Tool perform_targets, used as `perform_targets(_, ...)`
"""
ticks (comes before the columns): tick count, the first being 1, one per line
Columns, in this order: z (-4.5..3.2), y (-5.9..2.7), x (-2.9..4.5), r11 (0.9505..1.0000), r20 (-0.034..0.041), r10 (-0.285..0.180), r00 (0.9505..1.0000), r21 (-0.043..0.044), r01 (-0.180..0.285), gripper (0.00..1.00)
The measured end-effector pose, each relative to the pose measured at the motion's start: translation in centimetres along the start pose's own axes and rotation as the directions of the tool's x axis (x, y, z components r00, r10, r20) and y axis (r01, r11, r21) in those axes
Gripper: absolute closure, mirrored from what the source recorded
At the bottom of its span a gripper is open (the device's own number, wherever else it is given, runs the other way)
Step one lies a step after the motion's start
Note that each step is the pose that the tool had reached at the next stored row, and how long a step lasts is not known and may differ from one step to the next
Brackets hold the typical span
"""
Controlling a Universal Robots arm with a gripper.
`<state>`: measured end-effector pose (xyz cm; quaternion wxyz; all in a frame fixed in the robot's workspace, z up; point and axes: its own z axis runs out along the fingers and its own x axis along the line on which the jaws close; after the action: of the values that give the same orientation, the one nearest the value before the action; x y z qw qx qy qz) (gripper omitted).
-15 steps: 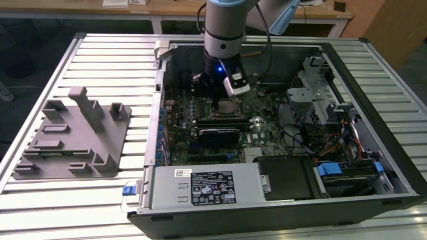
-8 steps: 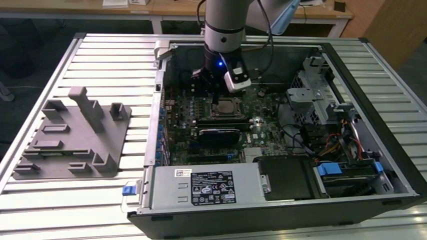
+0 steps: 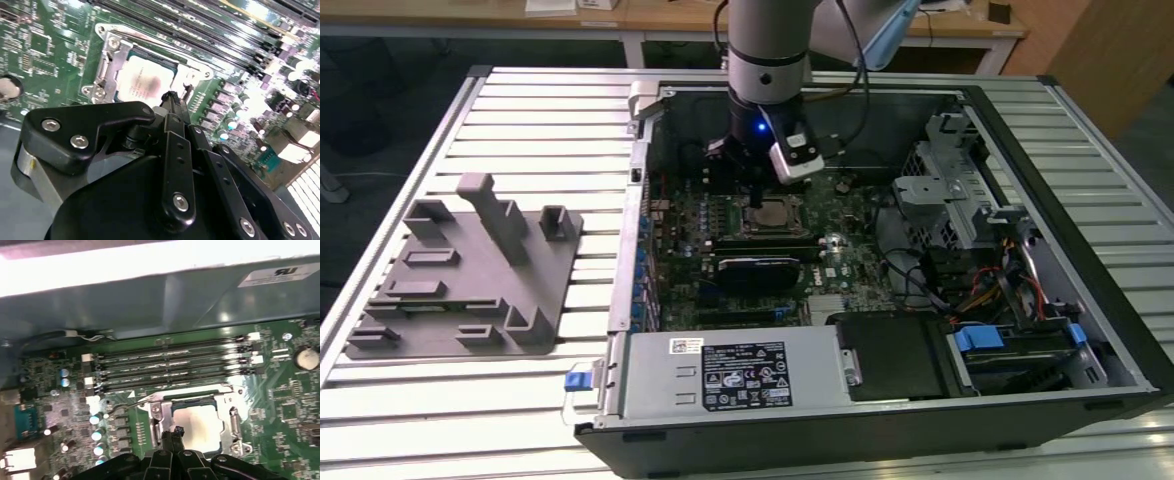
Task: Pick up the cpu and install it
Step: 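Close the cpu cover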
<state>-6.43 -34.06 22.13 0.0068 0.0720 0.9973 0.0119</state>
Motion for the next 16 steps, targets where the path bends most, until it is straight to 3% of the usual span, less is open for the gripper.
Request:
perform_targets(1, 0.0, 0.0, 0.0, 1.0, 0.0056, 0.0, 1.0, -0.0009, 0.0, 0.89)
perform_targets(5, 0.0, 0.06, -0.39, 1.0, 0.0058, 0.002, 1.0, -0.0008, -0.002, 0.89)
perform_targets(13, 0.03, 0.29, -1.97, 1.0, 0.0058, 0.005, 1.0, -0.0009, -0.005, 0.89)
perform_targets(16, 0.04, 0.3, -2.12, 1.0, 0.0058, 0.005, 1.0, -0.001, -0.005, 0.89)
